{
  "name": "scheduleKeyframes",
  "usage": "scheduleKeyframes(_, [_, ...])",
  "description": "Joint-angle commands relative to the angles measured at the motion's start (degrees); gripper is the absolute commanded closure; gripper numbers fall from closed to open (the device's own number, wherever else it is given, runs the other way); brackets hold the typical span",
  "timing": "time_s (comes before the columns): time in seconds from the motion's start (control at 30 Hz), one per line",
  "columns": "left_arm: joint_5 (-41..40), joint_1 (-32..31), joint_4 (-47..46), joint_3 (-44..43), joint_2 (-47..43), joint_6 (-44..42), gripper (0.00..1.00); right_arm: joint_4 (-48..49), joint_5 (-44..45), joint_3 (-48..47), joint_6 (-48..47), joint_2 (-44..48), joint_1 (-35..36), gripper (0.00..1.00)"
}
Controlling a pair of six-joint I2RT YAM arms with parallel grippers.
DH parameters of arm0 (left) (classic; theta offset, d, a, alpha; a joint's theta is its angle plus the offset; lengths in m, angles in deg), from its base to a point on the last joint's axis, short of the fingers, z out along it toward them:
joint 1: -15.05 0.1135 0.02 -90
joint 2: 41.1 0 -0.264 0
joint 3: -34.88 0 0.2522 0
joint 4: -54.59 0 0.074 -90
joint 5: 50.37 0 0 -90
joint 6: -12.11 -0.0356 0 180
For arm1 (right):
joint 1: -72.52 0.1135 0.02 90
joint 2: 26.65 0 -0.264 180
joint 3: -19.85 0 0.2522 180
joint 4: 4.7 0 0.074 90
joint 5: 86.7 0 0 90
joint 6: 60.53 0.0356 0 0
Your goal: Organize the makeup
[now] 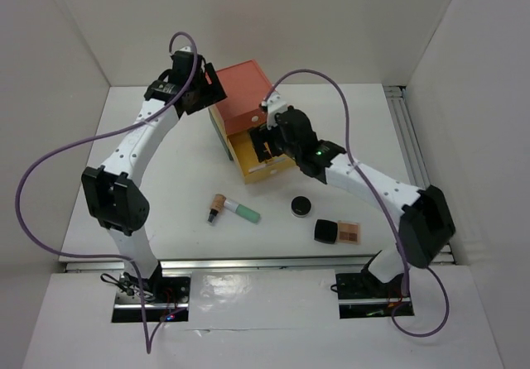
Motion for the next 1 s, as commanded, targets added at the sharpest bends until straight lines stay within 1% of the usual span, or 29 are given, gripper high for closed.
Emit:
scheduleKeyframes(0.0, [2.27,0.63,-2.8,-3.97,3.38,-0.06,0.18,-4.49,0.0,4.71,2.46,9.44,0.12,0.0])
scheduleKeyframes(0.03, [3.05,0.63,-2.8,-4.76,5.48,-0.06,0.21,-5.55,-1.14,6.38,2.46,12.85,0.12,0.0])
scheduleKeyframes(0.07, [3.67,0.63,-2.8,-6.07,6.45,-0.06,0.24,-7.56,-1.76,8.14,2.46,14.46,0.12,0.0])
scheduleKeyframes(0.1, [4.19,0.63,-3.5,-6.09,7.33,-0.06,0.27,-8.36,-2.55,11.81,2.46,16.04,0.12,0.0])
scheduleKeyframes(0.2, [5.51,0.63,-3.51,-7.49,9.36,-0.59,0.33,-9.59,-5.71,18.67,4.74,21.05,0.12,0.0])
scheduleKeyframes(0.27, [6.04,0.63,-3.51,-6.88,9.98,-0.59,0.39,-9.6,-8.35,21.07,6.41,22.99,0.12,0.11])
scheduleKeyframes(0.3, [6.04,0.63,-3.51,-6.88,9.98,-0.59,0.39,-9.6,-8.36,22.99,7.11,23.0,0.12,0.21])
scheduleKeyframes(0.33, [6.04,0.63,-3.51,-5.92,9.98,-0.06,0.4,-8.82,-9.23,23.97,7.73,23.0,0.12,0.4])
scheduleKeyframes(0.4, [5.44,0.63,-4.03,-4.33,9.98,-0.06,0.41,-6.01,-9.76,25.29,7.74,21.25,0.12,0.49])
scheduleKeyframes(0.43, [5.43,0.63,-4.03,-4.33,9.46,-0.06,0.41,-5.13,-9.76,25.3,7.74,20.02,0.12,0.51])
scheduleKeyframes(0.47, [5.43,0.63,-4.03,-3.54,9.45,-0.06,0.41,-4.33,-9.07,25.3,7.13,16.88,0.12,0.51])
scheduleKeyframes(0.53, [5.43,0.63,-4.56,-3.01,9.45,-0.59,0.41,-0.47,-7.57,23.38,6.6,13.43,0.12,0.58])
scheduleKeyframes(0.57, [5.43,0.63,-4.56,-3.01,9.45,-1.11,0.43,1.11,-6.52,22.75,6.59,10.11,0.12,0.61])
scheduleKeyframes(0.6, [5.43,0.63,-4.56,-3.01,9.45,-1.11,0.47,5.04,-5.9,21.62,6.59,8.6,0.12,0.66])
scheduleKeyframes(0.7, [5.43,0.63,-4.56,-3.01,10.51,-1.11,0.47,11.64,-3.0,19.15,5.27,2.27,-1.28,0.71])
scheduleKeyframes(0.73, [6.04,0.63,-4.56,-3.01,10.51,-1.11,0.47,12.19,-3.0,16.36,4.75,0.6,-2.16,0.74])
scheduleKeyframes(0.77, [6.57,0.63,-4.56,-3.01,11.2,-1.63,0.47,12.89,-1.87,15.03,4.75,-2.2,-2.17,0.74])
scheduleKeyframes(0.93, [7.62,0.63,-4.56,-3.01,13.14,-3.39,0.48,19.4,-0.62,9.32,2.21,-6.44,-2.69,0.75])
scheduleKeyframes(0.97, [7.63,0.63,-4.56,-3.01,13.66,-3.92,0.52,19.4,-0.01,8.34,2.2,-7.66,-2.69,0.75])
